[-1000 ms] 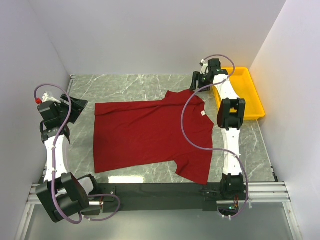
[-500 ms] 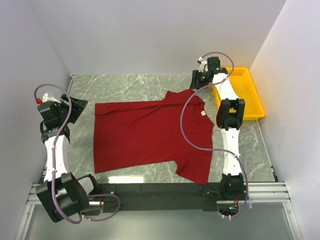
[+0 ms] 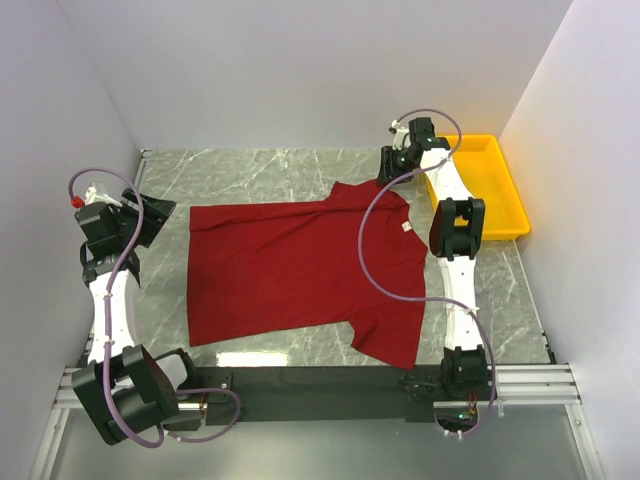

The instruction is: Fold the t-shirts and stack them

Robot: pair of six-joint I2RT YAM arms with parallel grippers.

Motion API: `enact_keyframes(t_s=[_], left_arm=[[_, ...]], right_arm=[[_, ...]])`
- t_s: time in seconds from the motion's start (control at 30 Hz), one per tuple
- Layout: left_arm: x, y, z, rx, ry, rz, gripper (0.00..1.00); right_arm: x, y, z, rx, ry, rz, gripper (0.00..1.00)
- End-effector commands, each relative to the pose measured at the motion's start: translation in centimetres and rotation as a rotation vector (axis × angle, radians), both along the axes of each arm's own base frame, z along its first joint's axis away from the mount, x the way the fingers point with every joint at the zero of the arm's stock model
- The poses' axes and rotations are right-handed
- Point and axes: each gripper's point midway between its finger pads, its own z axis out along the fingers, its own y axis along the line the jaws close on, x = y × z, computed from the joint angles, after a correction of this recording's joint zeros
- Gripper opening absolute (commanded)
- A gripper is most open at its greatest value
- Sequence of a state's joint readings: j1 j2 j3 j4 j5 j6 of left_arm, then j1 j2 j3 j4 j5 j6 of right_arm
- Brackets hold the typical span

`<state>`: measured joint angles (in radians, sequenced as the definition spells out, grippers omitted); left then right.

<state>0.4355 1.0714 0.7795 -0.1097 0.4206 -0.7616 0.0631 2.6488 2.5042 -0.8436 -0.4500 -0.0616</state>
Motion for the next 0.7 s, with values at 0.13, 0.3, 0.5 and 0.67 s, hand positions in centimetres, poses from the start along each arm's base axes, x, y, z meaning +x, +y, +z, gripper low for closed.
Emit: enact_keyframes(t_s=[0.13, 0.3, 0.5, 0.67], left_arm=[[0.14, 0.22, 1.56, 0.039, -0.05, -0.004, 0.73], [0.08, 0.24, 1.8, 0.039, -0.054, -0.001, 0.73], [0.01, 0.16, 1.85, 0.036, -0.055, -0.004, 0.73], [-0.01, 0.21, 1.96, 0.041, -0.054, -0.002, 0.73]], right_arm=[[0.55, 0.59, 0.37, 0.009, -0.023, 0.022, 0.45], [0.49, 0.63, 0.32, 0.011, -0.019, 0.024, 0.39], [0.33, 0.79, 0.48, 0.022, -0.023, 0.043, 0.24], [0.34, 0.73, 0.59, 0.029, -0.024, 0.04, 0.09]])
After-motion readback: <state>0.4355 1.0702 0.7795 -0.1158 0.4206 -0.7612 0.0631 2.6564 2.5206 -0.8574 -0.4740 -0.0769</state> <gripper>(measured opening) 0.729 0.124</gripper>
